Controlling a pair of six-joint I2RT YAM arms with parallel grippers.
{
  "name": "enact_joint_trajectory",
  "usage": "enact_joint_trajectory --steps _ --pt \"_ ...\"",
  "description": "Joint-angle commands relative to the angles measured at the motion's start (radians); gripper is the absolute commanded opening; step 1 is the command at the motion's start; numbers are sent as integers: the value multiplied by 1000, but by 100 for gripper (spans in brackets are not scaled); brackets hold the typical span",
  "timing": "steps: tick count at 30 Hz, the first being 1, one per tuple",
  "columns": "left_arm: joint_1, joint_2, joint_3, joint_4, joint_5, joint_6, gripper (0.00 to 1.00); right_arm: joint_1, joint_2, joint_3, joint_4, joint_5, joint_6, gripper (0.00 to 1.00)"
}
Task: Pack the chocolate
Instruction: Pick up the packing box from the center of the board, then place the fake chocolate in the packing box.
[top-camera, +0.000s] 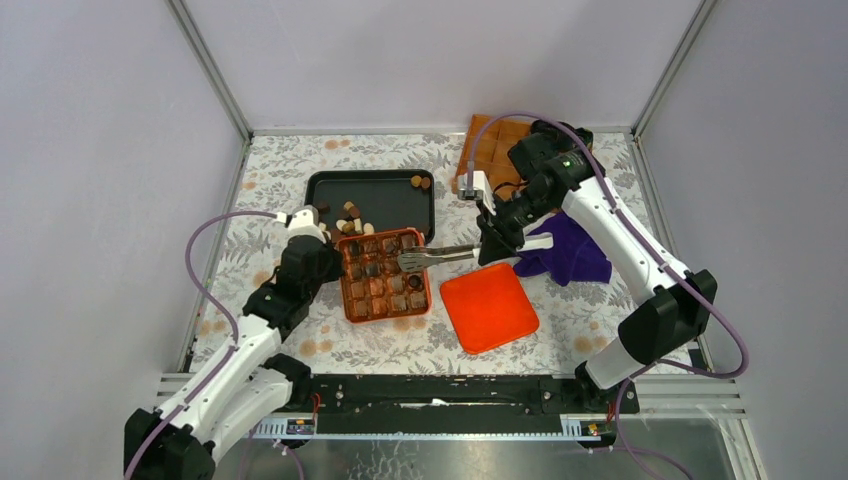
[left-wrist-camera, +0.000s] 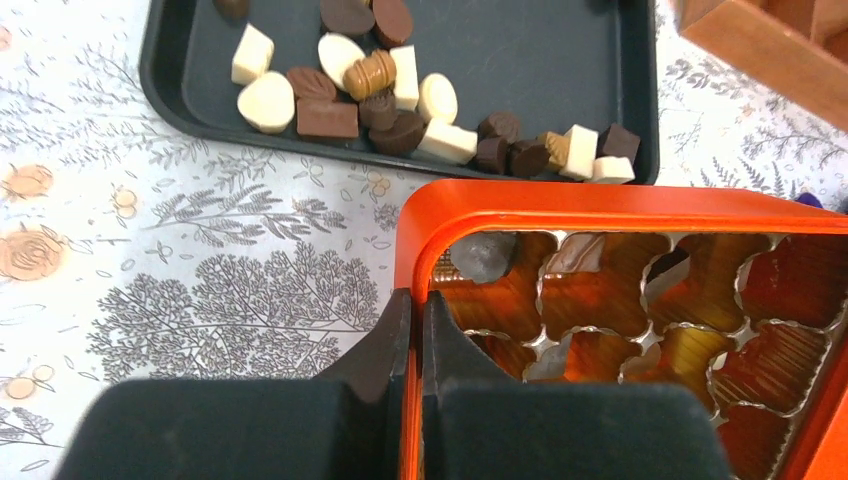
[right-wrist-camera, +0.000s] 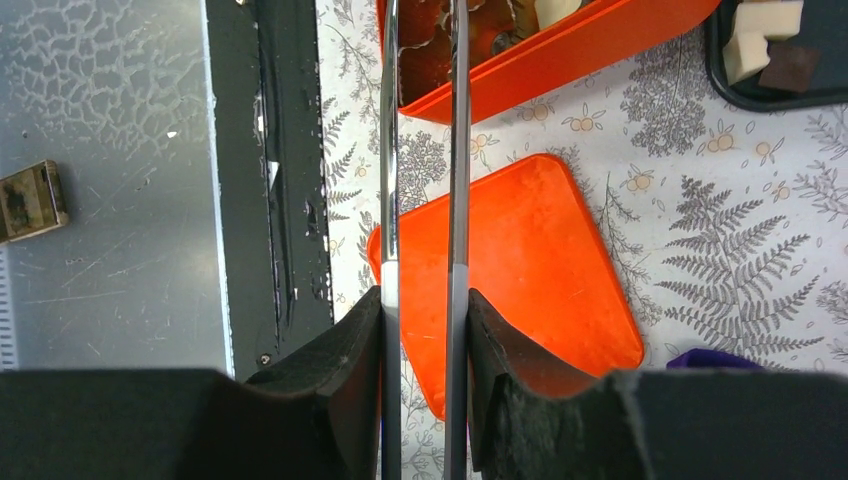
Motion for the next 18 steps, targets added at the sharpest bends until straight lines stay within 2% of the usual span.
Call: enact_joint_trajectory --steps 1,8,13,18 --pt "-25 -69 0 146 -133 37 0 15 -64 75 -60 -67 -70 0" --pt "-30 -30 22 132 -106 29 0 97 -74 34 0 57 -54 0" --pt "-30 98 80 38 -69 -5 0 202 -68 -29 106 250 -2 0" --pt "-30 203 99 4 -25 -51 0 249 -30 -37 166 331 23 1"
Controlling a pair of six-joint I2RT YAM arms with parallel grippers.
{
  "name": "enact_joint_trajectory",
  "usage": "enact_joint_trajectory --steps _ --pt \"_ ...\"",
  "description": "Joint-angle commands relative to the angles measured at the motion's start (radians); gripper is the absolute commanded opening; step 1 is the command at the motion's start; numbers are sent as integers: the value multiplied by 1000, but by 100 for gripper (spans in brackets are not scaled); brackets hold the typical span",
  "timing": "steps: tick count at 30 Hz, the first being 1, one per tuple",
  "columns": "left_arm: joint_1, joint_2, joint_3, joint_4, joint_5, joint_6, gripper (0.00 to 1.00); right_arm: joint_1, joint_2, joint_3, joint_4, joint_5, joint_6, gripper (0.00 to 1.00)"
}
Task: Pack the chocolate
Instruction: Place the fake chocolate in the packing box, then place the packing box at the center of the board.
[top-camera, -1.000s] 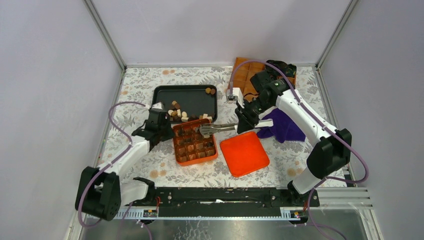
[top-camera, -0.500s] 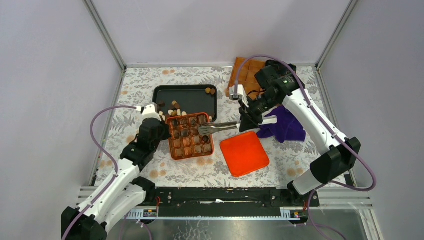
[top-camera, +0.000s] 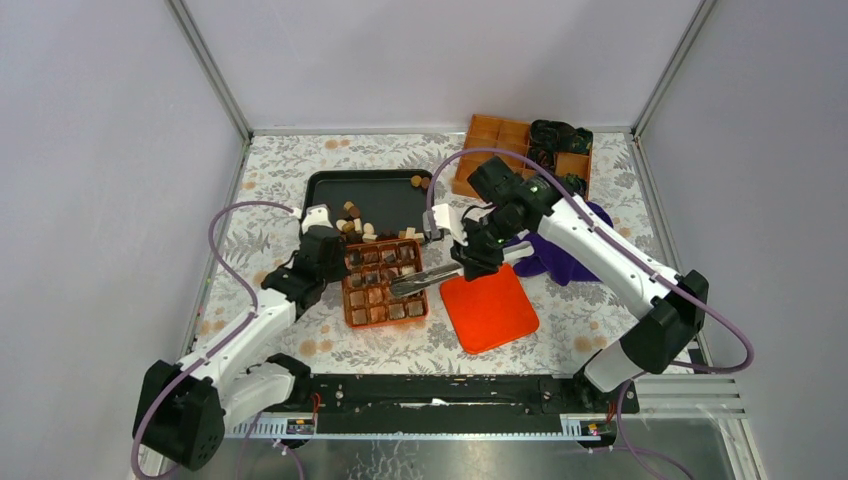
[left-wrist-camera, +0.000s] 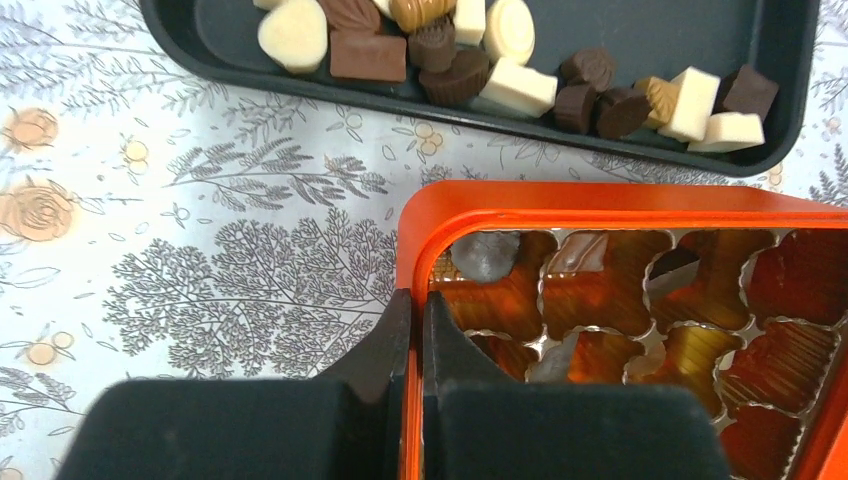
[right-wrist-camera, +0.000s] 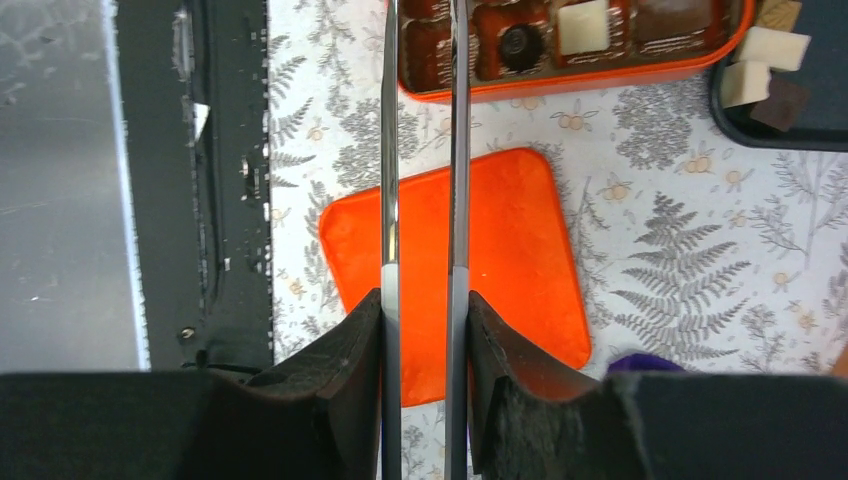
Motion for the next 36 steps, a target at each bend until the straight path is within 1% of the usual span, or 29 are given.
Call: enact_joint_trajectory --steps 1,9,13,16,23,30,33,36 --pt "-6 45 53 42 45 -77 0 33 10 3 100 98 36 2" --pt "-5 96 46 52 65 -96 0 72 66 -28 174 142 77 4" --pt "-5 117 47 51 74 -99 4 82 96 -37 193 159 93 5" --pt "-5 119 46 51 76 -101 6 85 117 -37 191 168 102 11" --pt "-5 116 41 45 74 -105 14 90 139 -35 160 160 91 18" --pt "-5 112 44 34 70 -109 24 91 135 -44 130 118 63 31" --pt "-5 109 48 29 68 -107 28 91 143 -45 134 134 70 33" --pt "-5 104 52 22 67 -106 31 91 154 -33 137 157 87 39"
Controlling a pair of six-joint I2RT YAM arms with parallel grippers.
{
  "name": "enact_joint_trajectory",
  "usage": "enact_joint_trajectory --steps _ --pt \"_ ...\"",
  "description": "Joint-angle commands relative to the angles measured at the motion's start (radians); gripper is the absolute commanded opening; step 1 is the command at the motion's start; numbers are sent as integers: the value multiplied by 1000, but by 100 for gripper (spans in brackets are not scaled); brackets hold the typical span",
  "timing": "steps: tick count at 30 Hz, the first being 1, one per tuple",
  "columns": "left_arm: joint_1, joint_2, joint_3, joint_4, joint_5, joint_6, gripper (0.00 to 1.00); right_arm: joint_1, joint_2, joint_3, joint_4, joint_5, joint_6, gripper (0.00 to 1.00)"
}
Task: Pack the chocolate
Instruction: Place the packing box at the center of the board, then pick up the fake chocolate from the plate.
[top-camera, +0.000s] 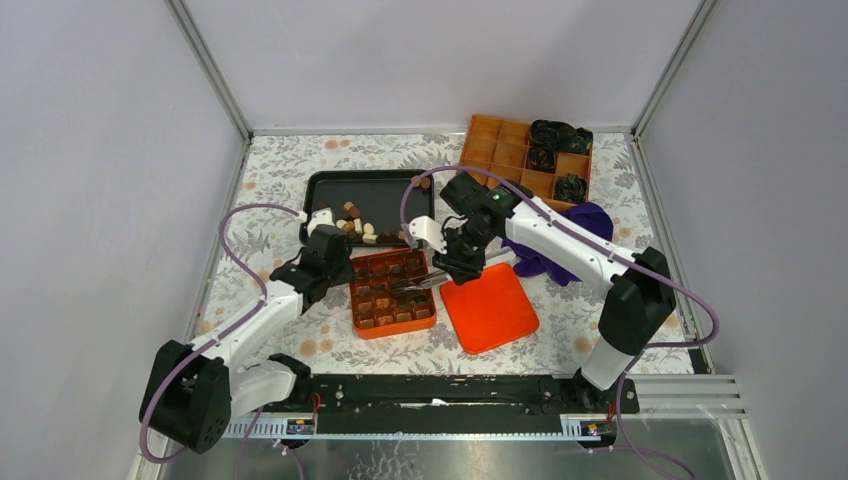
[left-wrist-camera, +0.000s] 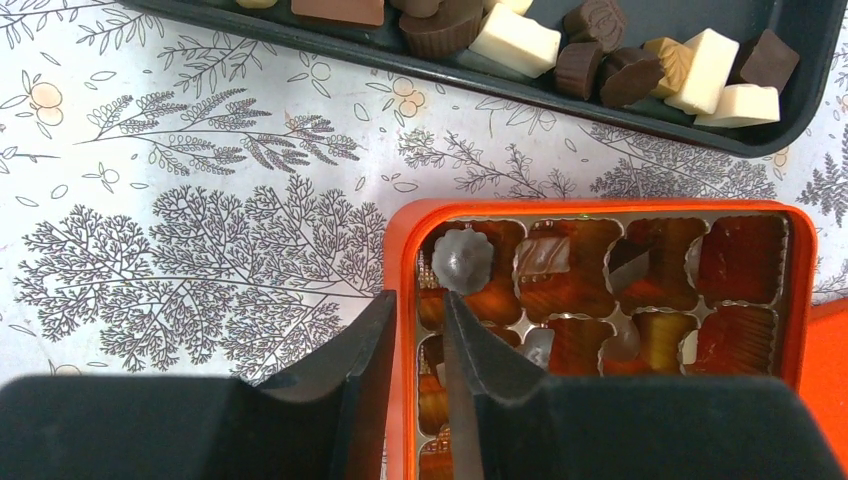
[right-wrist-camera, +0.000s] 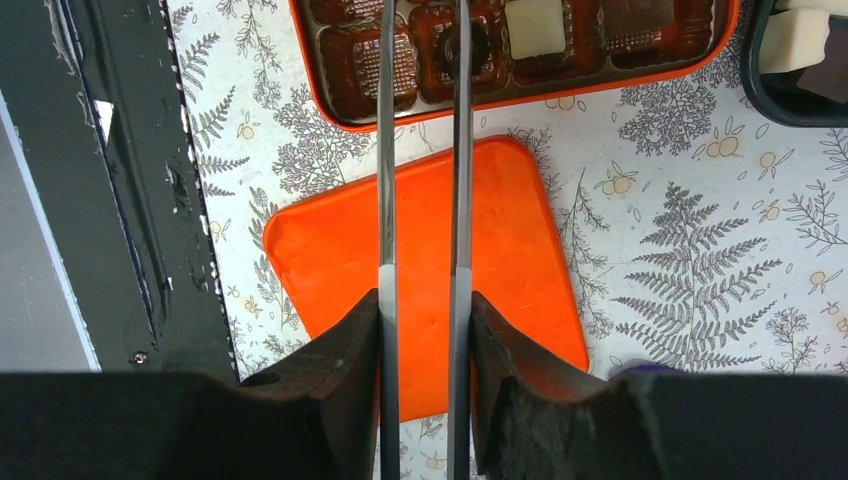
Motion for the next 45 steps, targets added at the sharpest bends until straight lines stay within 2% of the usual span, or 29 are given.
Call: enact_joint_trajectory --steps 1,4,8,14,16,19,23,26,30,33,45 --pt "-5 -17 43 22 -6 -7 32 10 15 24 -9 -9 9 40" --pt "-5 -30 50 4 -16 -7 35 10 19 38 -16 -26 17 45" --pt "-5 -71 67 -28 -39 -3 41 10 22 58 -25 -51 30 46" --pt "-2 -178 96 -62 -66 15 72 -46 30 152 -34 -176 88 46" --pt "3 -223 94 -38 -54 22 80 -88 43 194 -31 -242 115 46" --pt "5 -287 73 50 8 33 98 -158 70 242 7 -316 175 45" --pt "8 -341 42 144 3 -44 99 -235 118 297 106 -301 272 45" --pt "14 -348 44 153 -6 -79 99 -267 166 341 158 -199 321 45" --pt "26 -356 51 146 7 -98 99 -280 231 392 192 -26 327 46" --pt "33 -361 52 133 12 -103 99 -281 272 414 210 49 320 45" --pt "47 -333 59 54 -25 -102 99 -250 397 507 174 -50 274 45"
